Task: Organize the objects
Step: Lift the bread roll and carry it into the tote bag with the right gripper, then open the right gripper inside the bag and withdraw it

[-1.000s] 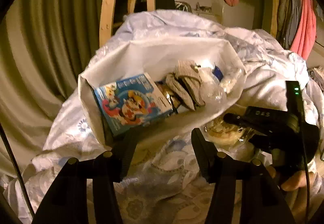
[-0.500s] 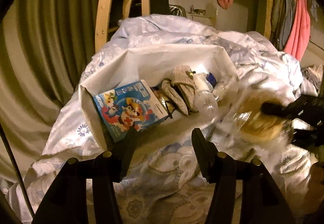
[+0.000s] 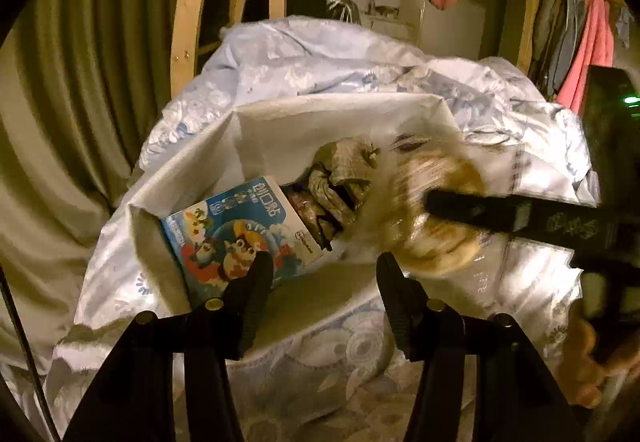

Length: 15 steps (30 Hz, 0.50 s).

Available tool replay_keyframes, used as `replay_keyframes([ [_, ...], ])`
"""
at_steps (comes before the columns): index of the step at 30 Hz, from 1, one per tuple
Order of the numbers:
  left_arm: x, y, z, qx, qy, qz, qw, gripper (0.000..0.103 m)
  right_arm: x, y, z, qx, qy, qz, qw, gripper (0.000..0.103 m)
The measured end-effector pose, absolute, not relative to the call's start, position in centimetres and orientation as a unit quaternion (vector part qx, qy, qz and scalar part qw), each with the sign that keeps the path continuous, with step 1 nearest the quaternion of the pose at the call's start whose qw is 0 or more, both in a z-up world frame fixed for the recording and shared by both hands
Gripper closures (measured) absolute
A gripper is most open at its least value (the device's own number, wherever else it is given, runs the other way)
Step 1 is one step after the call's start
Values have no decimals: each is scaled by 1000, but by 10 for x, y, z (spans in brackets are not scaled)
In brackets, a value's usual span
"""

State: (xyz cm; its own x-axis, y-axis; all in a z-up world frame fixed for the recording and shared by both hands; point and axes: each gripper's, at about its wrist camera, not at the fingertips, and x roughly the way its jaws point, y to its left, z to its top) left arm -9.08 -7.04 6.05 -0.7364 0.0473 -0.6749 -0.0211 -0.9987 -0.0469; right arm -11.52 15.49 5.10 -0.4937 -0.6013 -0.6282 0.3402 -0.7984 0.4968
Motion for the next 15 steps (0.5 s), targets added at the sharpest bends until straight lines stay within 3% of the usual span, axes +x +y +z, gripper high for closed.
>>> replay_keyframes([
  [5, -113, -66, 54, -374, -8, 927, 22, 50, -157, 137, 23, 440, -152, -828, 313, 64],
  [10, -135, -62, 44, -385, -8, 923, 28, 50, -183, 111, 15, 426, -64, -844, 321, 63],
  [15, -154, -64, 33, -394, -6, 919, 21, 50, -213, 103, 6, 432, -83, -833, 336, 61],
])
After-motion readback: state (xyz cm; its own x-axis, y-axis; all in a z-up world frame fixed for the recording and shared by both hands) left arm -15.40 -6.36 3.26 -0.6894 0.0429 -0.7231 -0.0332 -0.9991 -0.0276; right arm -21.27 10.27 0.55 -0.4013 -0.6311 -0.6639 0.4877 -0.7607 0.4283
